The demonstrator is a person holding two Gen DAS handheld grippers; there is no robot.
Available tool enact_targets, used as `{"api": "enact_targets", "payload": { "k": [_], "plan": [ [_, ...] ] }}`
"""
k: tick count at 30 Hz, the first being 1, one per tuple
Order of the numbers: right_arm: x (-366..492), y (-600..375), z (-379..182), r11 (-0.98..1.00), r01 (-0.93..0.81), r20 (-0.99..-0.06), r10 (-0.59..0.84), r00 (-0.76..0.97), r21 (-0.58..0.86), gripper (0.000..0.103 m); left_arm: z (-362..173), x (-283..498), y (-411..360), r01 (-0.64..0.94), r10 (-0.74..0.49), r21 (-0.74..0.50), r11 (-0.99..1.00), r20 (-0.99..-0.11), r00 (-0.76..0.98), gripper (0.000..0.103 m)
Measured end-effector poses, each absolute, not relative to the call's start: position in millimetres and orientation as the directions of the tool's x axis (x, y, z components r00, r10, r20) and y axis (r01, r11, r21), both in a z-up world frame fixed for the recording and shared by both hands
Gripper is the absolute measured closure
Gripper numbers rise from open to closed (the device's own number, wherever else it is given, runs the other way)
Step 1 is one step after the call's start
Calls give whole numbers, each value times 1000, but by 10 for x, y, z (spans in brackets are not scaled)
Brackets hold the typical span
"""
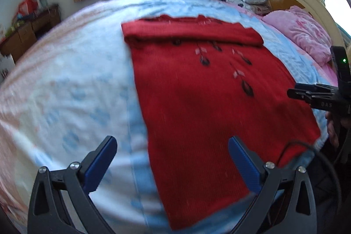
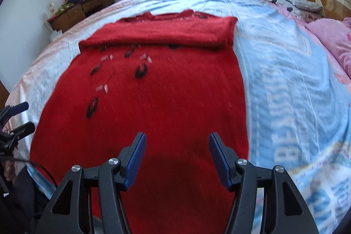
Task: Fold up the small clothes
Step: 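Move both tools to the hem of the red sweater, then close the left tool on the sweater hem while the right tool grasps the hem too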
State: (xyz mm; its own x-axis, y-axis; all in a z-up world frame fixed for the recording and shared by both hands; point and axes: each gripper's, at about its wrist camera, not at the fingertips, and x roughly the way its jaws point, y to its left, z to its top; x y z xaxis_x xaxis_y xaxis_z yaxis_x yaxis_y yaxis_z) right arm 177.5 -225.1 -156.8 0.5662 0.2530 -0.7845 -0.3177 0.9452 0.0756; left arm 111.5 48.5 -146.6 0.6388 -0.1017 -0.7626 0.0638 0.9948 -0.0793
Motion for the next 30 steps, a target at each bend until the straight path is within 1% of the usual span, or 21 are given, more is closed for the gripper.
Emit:
{"api": "enact_targets", "payload": {
  "k": [7, 9, 14, 18, 20, 22, 24, 25, 26, 28, 29, 30],
  "plan": [
    [1530, -2371, -1620, 950, -302, -797, 242, 554, 78, 43, -1572, 960, 542, 35, -120, -125, 992, -779, 616, 0],
    [1473, -2398, -1650, 951, -299, -805, 239, 543, 81, 43, -1583, 943, 558, 30, -134, -146, 989, -782, 608, 2],
    [1328, -2491, -1693, 953, -287, -807, 244, 538, 96, 43, -1685, 865, 533, 52, -192, -197, 979, -807, 558, 22],
    [1288, -2529, -1740, 956, -275, -809, 238, 538, 99, 43, -1738, 798, 489, 53, -191, -194, 980, -819, 541, 27],
    [1288, -2539, -1744, 957, -270, -810, 240, 536, 105, 43, -1729, 776, 460, 66, -200, -196, 978, -821, 535, 41],
    [1282, -2544, -1733, 957, -270, -809, 242, 536, 107, 43, -1735, 750, 438, 70, -201, -193, 979, -826, 527, 44],
    [1268, -2551, -1715, 956, -272, -805, 244, 540, 107, 43, -1734, 734, 431, 69, -193, -185, 980, -827, 529, 44],
    [1265, -2557, -1711, 956, -273, -805, 246, 540, 109, 43, -1735, 742, 436, 69, -189, -180, 981, -827, 530, 48],
    [1260, -2566, -1710, 956, -274, -806, 246, 538, 109, 43, -1738, 740, 430, 73, -187, -175, 982, -827, 530, 62],
    [1256, -2590, -1706, 957, -269, -811, 241, 533, 107, 43, -1738, 758, 434, 75, -181, -166, 983, -830, 528, 78],
    [1245, -2614, -1693, 959, -264, -811, 238, 535, 107, 43, -1734, 752, 435, 77, -181, -165, 983, -828, 531, 83],
    [1236, -2636, -1681, 960, -260, -810, 235, 537, 106, 43, -1728, 752, 429, 82, -183, -165, 983, -825, 535, 87]
  ]
}}
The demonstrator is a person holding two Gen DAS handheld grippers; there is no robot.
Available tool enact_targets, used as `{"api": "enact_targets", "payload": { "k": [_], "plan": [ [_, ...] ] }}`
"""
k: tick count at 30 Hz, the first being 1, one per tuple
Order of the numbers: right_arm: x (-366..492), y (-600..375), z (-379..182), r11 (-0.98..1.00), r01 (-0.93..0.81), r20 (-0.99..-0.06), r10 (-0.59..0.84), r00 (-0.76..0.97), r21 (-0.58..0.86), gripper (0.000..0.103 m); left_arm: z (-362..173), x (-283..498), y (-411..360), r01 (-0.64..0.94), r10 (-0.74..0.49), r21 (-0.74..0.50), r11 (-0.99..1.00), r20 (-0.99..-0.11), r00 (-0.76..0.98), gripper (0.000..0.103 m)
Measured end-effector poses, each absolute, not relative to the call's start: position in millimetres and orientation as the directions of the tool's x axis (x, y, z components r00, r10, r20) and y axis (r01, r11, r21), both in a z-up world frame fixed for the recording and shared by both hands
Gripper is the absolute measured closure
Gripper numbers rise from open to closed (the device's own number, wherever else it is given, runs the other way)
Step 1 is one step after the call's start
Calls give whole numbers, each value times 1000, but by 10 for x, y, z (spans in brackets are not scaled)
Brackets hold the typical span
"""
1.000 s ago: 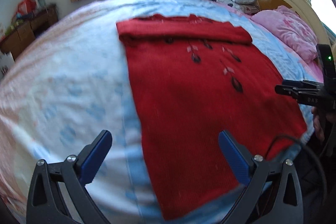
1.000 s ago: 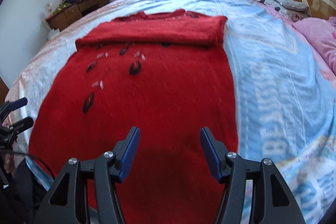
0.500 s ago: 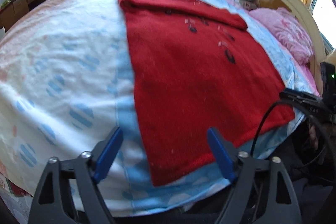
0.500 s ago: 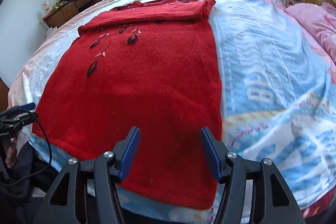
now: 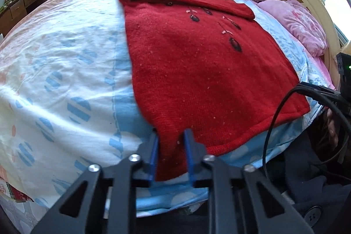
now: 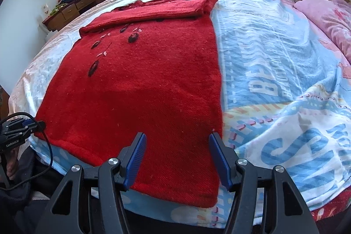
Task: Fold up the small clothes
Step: 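Close the left tool on the sweater hem while the right tool grasps the hem too, then lift the hem with both tools and fold it onto the collar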
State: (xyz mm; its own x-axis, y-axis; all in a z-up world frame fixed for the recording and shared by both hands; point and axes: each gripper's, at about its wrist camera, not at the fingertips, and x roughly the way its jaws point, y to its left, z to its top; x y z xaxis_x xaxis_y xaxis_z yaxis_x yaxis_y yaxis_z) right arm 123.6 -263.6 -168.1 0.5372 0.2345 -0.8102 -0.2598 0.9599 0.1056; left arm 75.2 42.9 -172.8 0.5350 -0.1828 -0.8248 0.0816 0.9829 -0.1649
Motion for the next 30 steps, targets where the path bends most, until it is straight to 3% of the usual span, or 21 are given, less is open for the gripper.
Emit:
{"api": "enact_targets", "payload": {
  "k": [8, 17, 25, 30],
  "plan": [
    [1095, -2953, -1622, 977, -182, -824, 193, 533, 111, 43, -1671, 723, 302, 141, -173, -112, 984, -804, 569, 91],
    [1069, -3093, -1774, 954, -158, -837, 299, 458, 255, 43, -1675, 747, 305, 140, -184, -126, 982, -802, 569, 92],
    [1046, -3004, -1806, 942, -194, -830, 333, 447, 273, 97, -1581, 698, 302, 161, -201, -128, 979, -768, 608, 94],
    [959, -3101, -1443, 910, -226, -709, 412, 572, 347, 98, -1277, 653, 365, 182, -232, -145, 972, -689, 687, 94]
  ]
}}
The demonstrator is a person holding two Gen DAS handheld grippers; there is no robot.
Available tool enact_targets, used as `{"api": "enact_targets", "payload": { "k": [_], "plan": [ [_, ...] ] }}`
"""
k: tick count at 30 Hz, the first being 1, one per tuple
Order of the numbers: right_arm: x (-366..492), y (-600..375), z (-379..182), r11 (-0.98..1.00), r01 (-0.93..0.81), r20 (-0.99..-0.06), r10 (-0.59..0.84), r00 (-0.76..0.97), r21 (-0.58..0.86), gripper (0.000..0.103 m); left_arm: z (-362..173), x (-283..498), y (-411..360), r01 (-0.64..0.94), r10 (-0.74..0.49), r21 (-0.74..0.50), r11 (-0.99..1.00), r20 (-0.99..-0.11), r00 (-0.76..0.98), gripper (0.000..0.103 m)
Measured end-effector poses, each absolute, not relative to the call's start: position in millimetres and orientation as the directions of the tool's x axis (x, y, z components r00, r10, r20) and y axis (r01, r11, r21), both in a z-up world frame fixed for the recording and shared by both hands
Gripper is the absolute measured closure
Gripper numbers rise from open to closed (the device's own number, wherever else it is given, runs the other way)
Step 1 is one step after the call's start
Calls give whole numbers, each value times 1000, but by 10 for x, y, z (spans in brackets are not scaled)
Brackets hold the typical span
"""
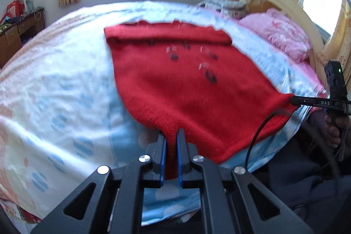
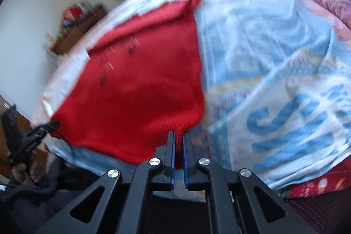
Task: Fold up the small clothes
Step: 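Lift the hem with both tools and fold it onto the collar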
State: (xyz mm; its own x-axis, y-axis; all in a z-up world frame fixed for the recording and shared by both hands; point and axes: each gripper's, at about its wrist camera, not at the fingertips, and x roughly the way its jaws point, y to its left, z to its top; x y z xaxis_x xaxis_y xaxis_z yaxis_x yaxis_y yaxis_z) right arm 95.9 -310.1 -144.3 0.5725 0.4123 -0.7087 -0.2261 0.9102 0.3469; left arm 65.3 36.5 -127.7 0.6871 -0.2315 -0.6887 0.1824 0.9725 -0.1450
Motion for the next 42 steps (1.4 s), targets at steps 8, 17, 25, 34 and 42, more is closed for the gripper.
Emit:
{"api": "enact_targets", "payload": {
  "k": [8, 17, 25, 34, 42],
  "plan": [
    [1010, -3111, -1185, 899, -233, -626, 427, 652, 371, 98, -1182, 830, 505, 159, -236, -175, 972, -667, 707, 94],
    [1331, -3092, -924, 892, -230, -577, 430, 695, 388, 99, -1045, 1162, 644, 140, -243, -211, 967, -616, 749, 94],
    [1636, -3017, -600, 889, -243, -515, 428, 743, 388, 99, -814, 1351, 721, 132, -248, -239, 962, -556, 793, 94],
    [2069, -2899, -432, 894, -256, -482, 419, 769, 369, 99, -687, 1690, 793, 96, -201, -221, 970, -520, 831, 94],
    [2460, -2767, -320, 908, -268, -488, 401, 775, 322, 99, -603, 2085, 859, 78, -170, -195, 978, -519, 837, 94]
  ]
}}
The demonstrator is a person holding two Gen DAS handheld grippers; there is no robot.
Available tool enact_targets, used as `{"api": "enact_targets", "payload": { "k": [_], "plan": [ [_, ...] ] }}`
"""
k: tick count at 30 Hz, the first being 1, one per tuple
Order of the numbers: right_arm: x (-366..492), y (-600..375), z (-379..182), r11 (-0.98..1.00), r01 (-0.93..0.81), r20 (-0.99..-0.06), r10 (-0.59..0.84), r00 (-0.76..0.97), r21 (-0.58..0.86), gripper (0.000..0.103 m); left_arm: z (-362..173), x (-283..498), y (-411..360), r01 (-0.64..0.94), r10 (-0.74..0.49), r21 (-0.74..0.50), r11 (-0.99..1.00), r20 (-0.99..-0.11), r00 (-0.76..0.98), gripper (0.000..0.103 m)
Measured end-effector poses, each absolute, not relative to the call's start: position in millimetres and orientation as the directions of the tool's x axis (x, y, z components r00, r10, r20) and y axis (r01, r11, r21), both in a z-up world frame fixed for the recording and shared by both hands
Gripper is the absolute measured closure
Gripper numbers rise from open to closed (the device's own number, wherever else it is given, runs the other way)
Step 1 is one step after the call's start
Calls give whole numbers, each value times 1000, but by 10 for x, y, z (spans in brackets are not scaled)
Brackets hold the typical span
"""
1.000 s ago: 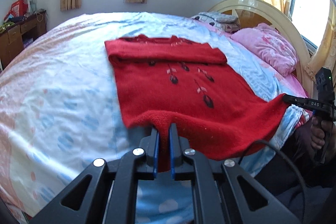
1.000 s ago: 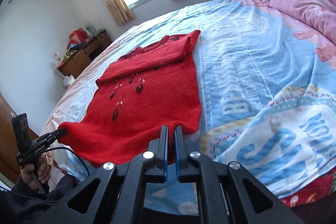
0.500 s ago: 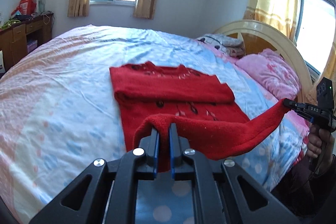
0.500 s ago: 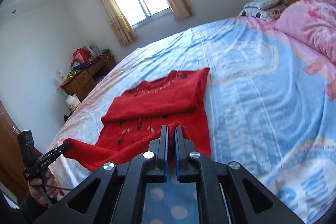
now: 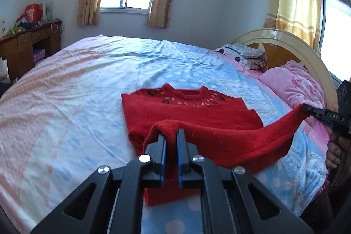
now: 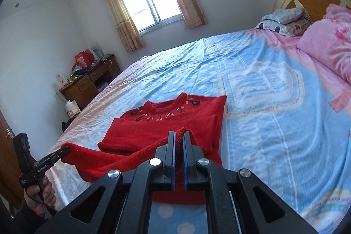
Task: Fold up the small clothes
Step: 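Lift the hem with both tools and fold it onto the collar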
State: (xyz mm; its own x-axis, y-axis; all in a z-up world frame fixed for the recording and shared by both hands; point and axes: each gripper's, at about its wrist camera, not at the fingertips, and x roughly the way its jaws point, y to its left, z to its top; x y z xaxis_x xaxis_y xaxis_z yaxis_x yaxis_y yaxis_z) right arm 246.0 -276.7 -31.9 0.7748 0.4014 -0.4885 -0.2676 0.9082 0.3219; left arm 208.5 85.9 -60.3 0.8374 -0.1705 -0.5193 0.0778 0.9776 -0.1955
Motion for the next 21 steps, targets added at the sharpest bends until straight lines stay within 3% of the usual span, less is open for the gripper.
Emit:
{"api": "enact_targets", "payload": {
  "k": [14, 21],
  "plan": [
    [3253, -2658, -104, 924, -251, -491, 369, 789, 290, 99, -408, 2800, 902, 63, -117, -126, 990, -479, 870, 94],
    [3693, -2593, -199, 932, -218, -525, 345, 778, 289, 99, -594, 3236, 977, 36, -103, -138, 990, -516, 850, 94]
  ]
}}
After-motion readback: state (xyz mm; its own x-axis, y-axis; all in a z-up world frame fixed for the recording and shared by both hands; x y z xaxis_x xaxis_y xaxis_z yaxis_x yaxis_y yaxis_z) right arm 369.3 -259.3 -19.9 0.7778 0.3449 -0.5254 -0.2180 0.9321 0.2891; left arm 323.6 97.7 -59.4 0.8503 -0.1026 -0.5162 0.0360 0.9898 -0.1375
